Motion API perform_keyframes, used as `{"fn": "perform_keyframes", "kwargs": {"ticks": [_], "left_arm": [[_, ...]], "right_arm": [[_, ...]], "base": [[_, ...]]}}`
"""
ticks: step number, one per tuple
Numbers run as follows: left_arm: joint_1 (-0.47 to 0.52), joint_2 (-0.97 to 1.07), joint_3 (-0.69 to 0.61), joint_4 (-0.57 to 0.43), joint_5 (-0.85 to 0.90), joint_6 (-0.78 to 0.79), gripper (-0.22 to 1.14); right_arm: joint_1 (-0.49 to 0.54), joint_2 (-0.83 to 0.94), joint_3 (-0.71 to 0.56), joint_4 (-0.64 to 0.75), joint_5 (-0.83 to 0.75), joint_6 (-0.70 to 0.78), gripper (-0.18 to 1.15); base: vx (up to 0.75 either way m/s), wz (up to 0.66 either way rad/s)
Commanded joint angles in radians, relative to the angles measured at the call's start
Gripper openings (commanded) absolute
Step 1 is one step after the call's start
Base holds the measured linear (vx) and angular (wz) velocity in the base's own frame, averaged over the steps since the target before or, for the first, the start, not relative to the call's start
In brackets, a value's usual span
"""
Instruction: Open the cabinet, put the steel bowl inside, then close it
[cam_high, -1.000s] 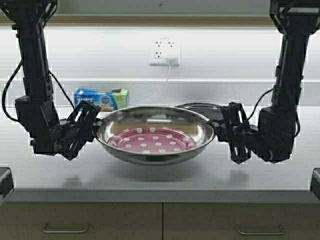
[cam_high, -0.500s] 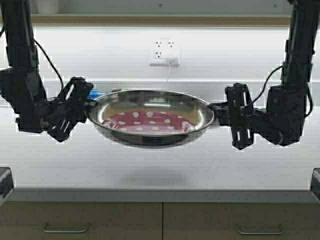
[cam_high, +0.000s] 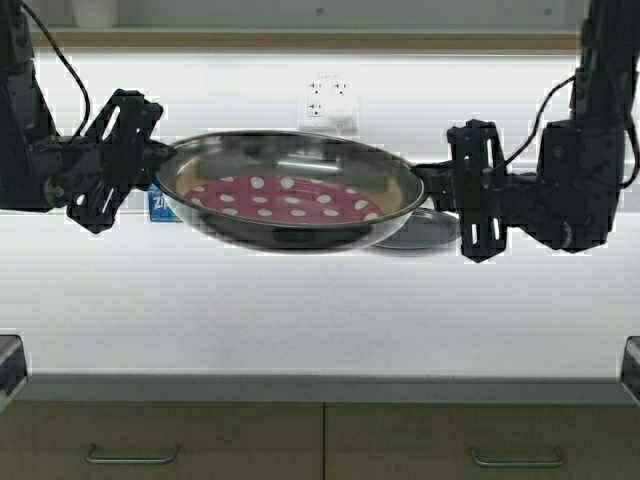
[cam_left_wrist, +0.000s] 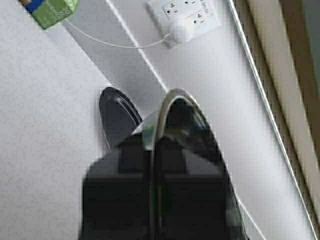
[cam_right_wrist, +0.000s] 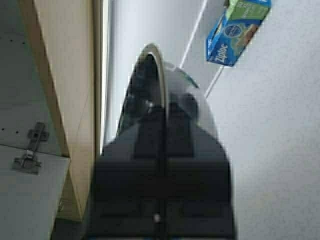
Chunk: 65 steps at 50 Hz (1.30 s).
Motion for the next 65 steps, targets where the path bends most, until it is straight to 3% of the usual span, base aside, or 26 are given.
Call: {"fn": "perform_keyframes", "kwargs": {"ticks": [1,25,65], "left_arm": [[-0.028,-0.089,0.015,0.002,0.011,-0.018,0.02],[-0.029,-0.311,0.058,-0.006,0.206,0.003,0.02],[-0.029,-0.606,-0.028,-0.009,0.58,0.049,0.02]], "right_arm": [[0.048,-0.089,0.028,-0.003,-0.006,-0.009,0.07],[0.046,-0.287,0.069,-0.003,0.078,-0.011,0.07],[0.046,-0.589,0.005,-0.035,0.397,0.028,0.07]], "base": [[-0.02,-0.01],[-0.03,-0.01],[-0.04,-0.01]]}}
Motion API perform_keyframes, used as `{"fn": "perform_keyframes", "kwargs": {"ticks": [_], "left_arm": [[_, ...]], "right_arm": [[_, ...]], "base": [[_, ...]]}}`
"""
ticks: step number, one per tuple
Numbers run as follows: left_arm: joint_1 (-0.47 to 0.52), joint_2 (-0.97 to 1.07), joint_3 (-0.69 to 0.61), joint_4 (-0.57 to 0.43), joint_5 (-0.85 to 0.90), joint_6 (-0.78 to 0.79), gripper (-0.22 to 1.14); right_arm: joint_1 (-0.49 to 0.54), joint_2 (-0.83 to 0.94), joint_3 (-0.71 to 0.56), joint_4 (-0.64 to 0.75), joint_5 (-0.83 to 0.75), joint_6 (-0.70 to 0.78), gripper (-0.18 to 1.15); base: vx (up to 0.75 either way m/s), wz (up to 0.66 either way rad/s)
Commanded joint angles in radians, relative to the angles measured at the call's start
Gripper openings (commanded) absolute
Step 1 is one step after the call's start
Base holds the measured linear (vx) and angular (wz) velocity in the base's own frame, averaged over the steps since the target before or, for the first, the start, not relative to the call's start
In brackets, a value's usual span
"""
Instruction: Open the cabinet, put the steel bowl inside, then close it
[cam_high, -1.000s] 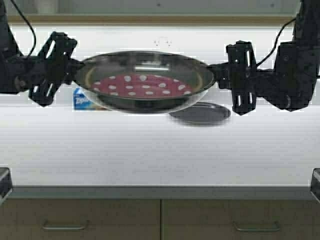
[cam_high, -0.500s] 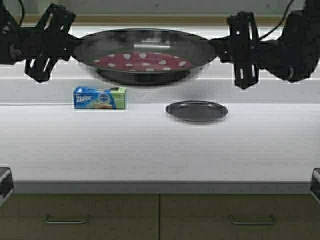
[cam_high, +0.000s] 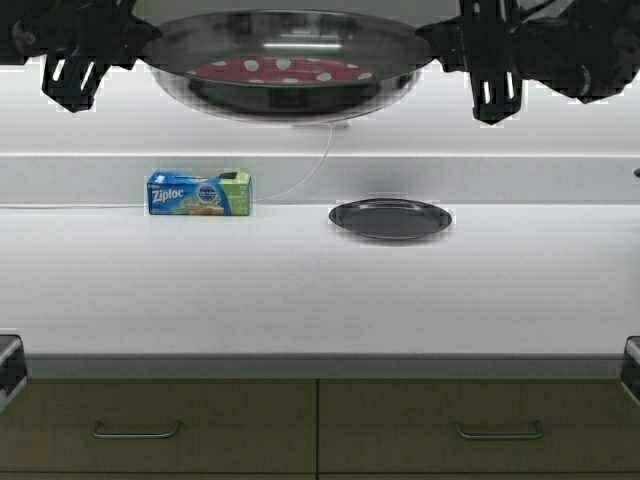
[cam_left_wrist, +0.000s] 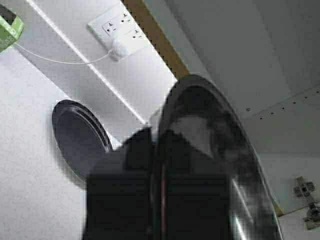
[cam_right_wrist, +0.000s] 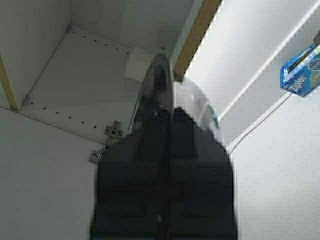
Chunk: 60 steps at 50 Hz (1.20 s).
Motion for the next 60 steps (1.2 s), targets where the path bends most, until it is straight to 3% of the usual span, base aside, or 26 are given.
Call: {"fn": "perform_keyframes", "kwargs": {"ticks": [1,31,43,60], "left_arm": [[-0.02,-0.06,-0.046,0.002,0.051,-0.006,0.02],[-0.02,-0.244,-0.209,0.0,0.379,0.006,0.02],[-0.02,-0.227,-0.35,-0.008,0.509,0.006,0.02],[-0.02,-0.107,-0.499,-0.029,0.571,0.005,0.02]], "right_arm": [[0.04,-0.067,-0.037,-0.021,0.032,0.014,0.07],[0.041,-0.334,-0.146,-0.044,0.41,0.091,0.07],[0.049,-0.341,-0.267,-0.064,0.583,0.144,0.07],[0.048,-0.304,-0.368,0.014,0.686,0.144,0.07]], "base": [[-0.03,-0.01],[-0.01,-0.01],[0.02,0.01],[0.07,0.02]]}}
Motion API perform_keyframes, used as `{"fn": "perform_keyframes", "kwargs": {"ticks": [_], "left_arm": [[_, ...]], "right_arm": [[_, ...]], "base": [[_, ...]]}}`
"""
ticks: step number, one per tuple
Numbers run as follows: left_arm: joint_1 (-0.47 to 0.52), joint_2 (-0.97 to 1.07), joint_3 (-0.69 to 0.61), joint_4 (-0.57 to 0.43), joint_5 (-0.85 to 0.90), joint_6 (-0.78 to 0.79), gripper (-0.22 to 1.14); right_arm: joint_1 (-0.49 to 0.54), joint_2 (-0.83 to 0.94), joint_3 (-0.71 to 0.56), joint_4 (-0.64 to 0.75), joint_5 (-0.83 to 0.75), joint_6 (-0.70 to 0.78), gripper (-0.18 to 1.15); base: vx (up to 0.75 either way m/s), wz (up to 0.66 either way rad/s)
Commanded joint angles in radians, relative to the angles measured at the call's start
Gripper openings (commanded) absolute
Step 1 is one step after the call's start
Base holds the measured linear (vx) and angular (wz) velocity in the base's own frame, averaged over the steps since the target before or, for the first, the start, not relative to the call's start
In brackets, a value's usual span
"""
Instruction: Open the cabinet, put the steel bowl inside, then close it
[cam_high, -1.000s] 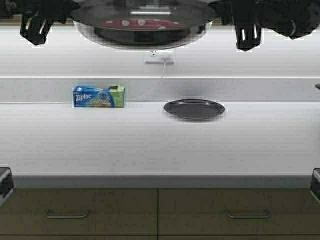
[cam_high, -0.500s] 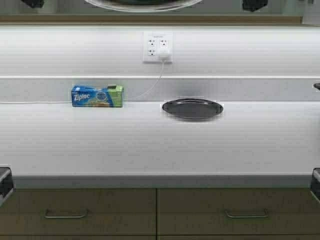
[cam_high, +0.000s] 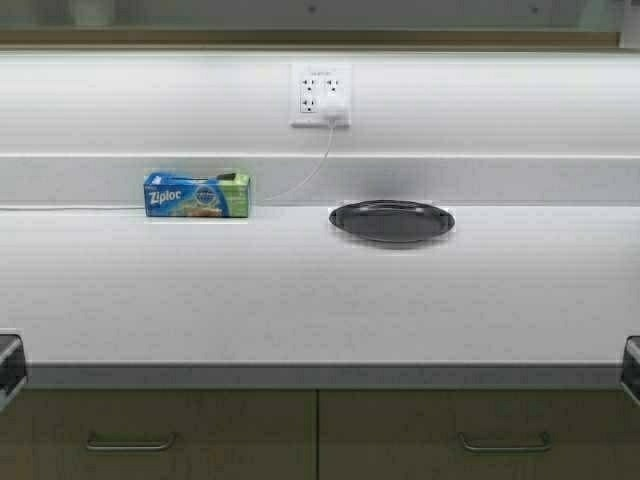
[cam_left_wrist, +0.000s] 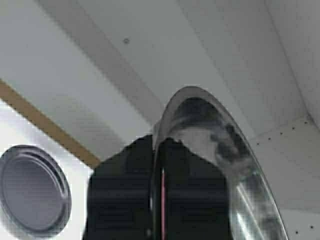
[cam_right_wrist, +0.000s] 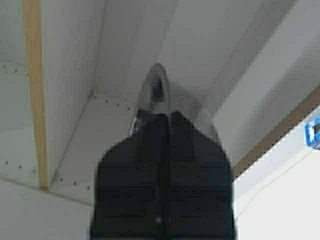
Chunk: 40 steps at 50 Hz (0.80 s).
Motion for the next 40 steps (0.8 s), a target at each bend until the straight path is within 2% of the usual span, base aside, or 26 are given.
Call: {"fn": "perform_keyframes", "kwargs": {"ticks": [1,9,24,33,40], "left_arm": [[-0.015,0.032,-0.06,-0.017,-0.003,-0.005,0.02],[-0.015,0.089,-0.1,-0.034,-0.017,-0.003,0.02],[-0.015,0.23,-0.258,-0.063,-0.038,-0.008,0.02],[-0.015,0.331,-0.367,-0.086,-0.038,-0.008,0.02],[-0.015,0.373,-0.397,-0.094,-0.038,-0.008,0.02]], "right_arm": [[0.04,0.0,-0.061,0.014,0.021,-0.012,0.07],[0.031,0.057,-0.147,0.012,0.066,-0.015,0.07],[0.018,0.207,-0.304,0.037,0.083,-0.014,0.07],[0.0,0.272,-0.344,0.046,0.087,-0.017,0.07],[-0.011,0.299,-0.351,0.052,0.087,-0.018,0.07]], "base": [[0.14,-0.01],[0.2,0.0],[0.16,0.0],[0.06,0.04],[0.05,0.04]]}}
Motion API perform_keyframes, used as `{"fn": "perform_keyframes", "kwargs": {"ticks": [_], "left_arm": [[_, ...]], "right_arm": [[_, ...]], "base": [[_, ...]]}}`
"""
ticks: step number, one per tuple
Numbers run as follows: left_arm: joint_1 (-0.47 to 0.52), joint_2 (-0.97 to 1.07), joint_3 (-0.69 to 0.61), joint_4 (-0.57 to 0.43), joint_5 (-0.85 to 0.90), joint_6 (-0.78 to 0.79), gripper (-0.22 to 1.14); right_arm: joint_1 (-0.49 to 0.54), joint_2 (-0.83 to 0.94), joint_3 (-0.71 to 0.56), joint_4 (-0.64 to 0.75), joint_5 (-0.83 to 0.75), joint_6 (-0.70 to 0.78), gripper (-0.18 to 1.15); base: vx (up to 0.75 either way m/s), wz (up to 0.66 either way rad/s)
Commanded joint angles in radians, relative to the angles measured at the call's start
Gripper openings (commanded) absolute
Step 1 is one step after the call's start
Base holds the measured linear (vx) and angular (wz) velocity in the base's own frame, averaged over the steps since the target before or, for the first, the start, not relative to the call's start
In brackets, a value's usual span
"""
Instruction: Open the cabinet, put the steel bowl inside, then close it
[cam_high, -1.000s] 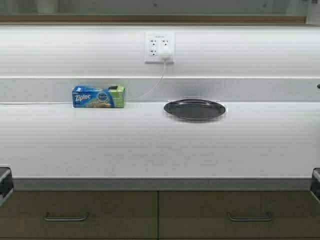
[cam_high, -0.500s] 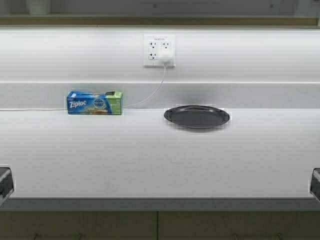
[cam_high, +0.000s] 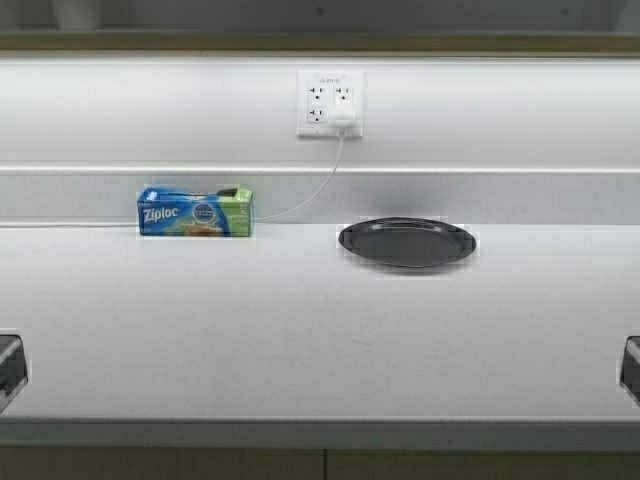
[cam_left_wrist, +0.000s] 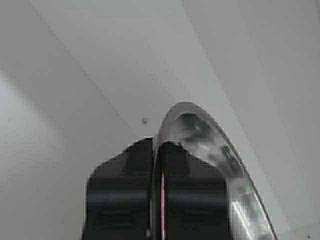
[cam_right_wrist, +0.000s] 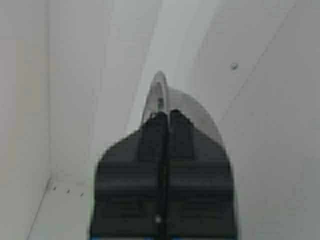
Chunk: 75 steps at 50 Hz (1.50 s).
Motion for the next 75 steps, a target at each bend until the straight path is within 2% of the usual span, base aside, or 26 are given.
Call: {"fn": "perform_keyframes", "kwargs": {"ticks": [1,57,60,64,71,75], "left_arm": [[-0.026,0.009,-0.06,-0.009,-0.009,-0.006,0.02],[-0.026,0.06,0.015,-0.032,-0.072,-0.015,0.04],[-0.026,0.063,0.026,-0.071,-0.121,-0.015,0.09],[-0.026,0.063,0.044,-0.118,-0.189,-0.014,0.23],[-0.026,0.063,0.066,-0.169,-0.298,-0.014,0.62],[-0.026,0.064,0.078,-0.189,-0.341,-0.014,0.83]], "right_arm": [[0.023,0.005,-0.025,-0.002,-0.008,-0.012,0.07],[0.017,0.064,0.051,0.0,-0.063,-0.011,0.08],[0.012,0.064,0.057,0.008,-0.063,-0.011,0.14],[0.009,0.064,0.066,0.028,-0.067,-0.012,0.31],[-0.002,0.063,0.084,0.067,-0.091,-0.012,0.72],[-0.008,0.061,0.095,0.083,-0.115,-0.015,0.9]], "base": [[0.06,0.03],[0.06,0.01],[0.03,-0.01],[0.03,-0.01],[0.02,-0.01],[0.01,-0.01]]}}
